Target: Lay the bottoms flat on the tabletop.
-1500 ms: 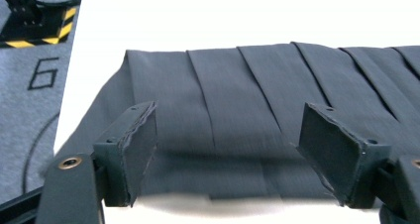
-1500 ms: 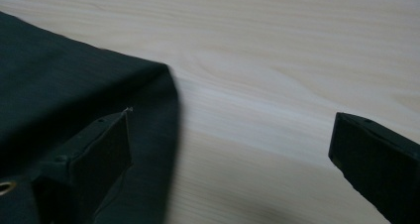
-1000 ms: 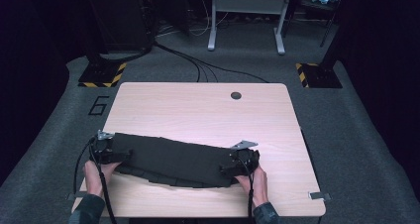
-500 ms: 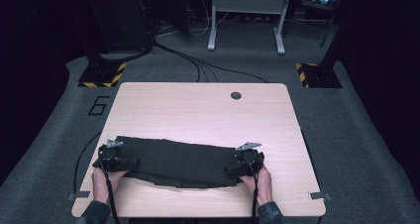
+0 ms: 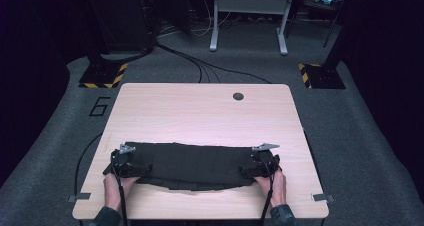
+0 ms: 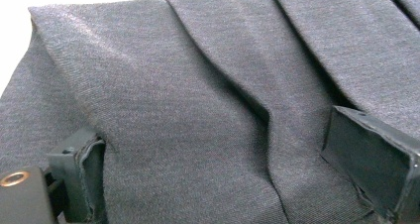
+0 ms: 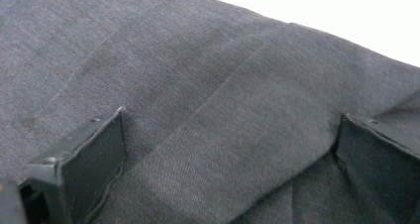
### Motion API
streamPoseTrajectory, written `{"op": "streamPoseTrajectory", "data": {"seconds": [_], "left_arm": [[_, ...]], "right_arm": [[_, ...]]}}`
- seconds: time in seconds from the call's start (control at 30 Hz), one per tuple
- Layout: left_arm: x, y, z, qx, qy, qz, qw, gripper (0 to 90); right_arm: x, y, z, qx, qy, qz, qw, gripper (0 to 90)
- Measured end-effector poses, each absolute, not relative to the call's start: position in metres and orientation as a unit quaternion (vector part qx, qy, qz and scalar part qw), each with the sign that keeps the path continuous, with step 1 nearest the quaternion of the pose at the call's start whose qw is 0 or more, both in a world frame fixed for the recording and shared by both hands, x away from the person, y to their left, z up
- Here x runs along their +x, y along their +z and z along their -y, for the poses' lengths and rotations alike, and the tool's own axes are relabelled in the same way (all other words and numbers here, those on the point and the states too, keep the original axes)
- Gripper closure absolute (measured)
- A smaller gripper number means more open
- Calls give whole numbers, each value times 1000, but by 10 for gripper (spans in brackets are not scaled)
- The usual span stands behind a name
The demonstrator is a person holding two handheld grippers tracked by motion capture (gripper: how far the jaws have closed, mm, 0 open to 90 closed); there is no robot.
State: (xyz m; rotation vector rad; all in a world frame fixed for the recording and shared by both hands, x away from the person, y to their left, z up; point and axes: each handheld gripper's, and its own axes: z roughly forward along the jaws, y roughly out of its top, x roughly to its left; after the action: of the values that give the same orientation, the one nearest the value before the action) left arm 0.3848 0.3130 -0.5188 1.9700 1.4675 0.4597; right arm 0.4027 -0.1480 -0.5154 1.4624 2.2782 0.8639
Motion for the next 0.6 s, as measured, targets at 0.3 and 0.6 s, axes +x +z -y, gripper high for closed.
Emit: {"op": "streamPoseTrajectory", "data": {"seconds": [0.3,0.6], "left_arm": [[372,-520,-282,762,171,-533,326,59],[356,-501,-297,745,189,-529,359,68]], "right_arm": [[403,-514,176,532,292,-777,167,0],[389,-499,192,527,330,-765,170,33]]}}
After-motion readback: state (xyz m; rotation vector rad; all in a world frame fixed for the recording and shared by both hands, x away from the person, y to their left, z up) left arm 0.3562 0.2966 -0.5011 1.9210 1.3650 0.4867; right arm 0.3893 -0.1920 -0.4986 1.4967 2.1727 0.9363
